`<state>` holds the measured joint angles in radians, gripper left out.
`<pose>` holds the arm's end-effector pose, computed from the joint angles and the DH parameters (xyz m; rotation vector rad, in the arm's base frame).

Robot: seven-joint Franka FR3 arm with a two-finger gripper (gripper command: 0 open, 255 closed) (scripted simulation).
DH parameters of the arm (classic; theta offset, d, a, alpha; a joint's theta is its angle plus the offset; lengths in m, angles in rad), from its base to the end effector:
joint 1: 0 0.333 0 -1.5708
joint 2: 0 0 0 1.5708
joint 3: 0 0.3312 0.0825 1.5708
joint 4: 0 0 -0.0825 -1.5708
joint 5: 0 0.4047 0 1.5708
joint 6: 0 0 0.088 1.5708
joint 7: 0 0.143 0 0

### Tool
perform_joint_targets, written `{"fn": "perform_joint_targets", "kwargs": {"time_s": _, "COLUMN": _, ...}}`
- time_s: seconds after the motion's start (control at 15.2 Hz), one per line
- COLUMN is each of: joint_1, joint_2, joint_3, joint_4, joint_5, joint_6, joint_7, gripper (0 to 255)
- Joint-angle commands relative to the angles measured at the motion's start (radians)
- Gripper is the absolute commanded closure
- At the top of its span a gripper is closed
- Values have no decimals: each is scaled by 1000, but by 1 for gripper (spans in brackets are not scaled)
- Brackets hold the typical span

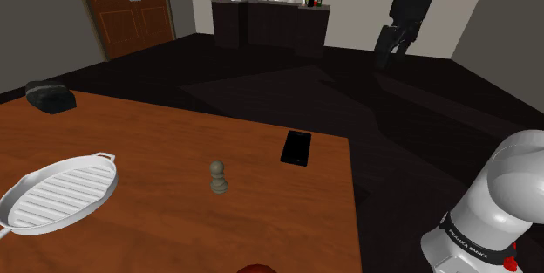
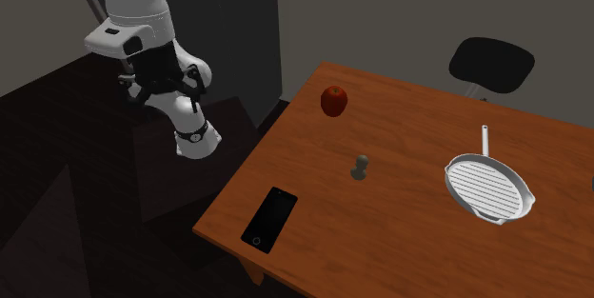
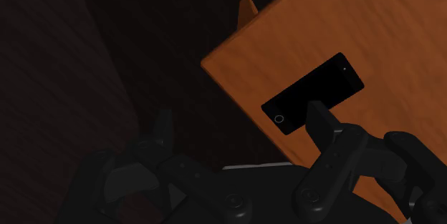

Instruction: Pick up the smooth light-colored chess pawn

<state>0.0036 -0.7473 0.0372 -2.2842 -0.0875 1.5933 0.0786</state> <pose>0.3331 0.0045 0.5910 3.0297 -0.0719 0.0943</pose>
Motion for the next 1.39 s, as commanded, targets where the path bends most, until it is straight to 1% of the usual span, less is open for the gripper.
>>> {"fn": "perform_joint_targets", "kwargs": {"time_s": 0.0, "joint_1": 0, "joint_2": 0, "joint_3": 0, "joint_4": 0, "joint_5": 0, "joint_6": 0, "joint_7": 0, "gripper": 0}}
{"fn": "perform_joint_targets", "kwargs": {"time_s": 0.4, "joint_1": 30, "joint_2": 71, "joint_3": 131, "joint_4": -21, "joint_5": 56, "joint_6": 86, "joint_7": 160, "gripper": 0}}
{"fn": "perform_joint_targets", "kwargs": {"time_s": 0.73, "joint_1": 46, "joint_2": 169, "joint_3": 241, "joint_4": -3, "joint_5": 83, "joint_6": 159, "joint_7": 294, "gripper": 0}}
{"fn": "perform_joint_targets", "kwargs": {"time_s": 1.06, "joint_1": 52, "joint_2": 298, "joint_3": 352, "joint_4": 50, "joint_5": 80, "joint_6": 227, "joint_7": 435, "gripper": 0}}
{"fn": "perform_joint_targets", "kwargs": {"time_s": 1.32, "joint_1": 49, "joint_2": 424, "joint_3": 439, "joint_4": 116, "joint_5": 49, "joint_6": 271, "joint_7": 556, "gripper": 0}}
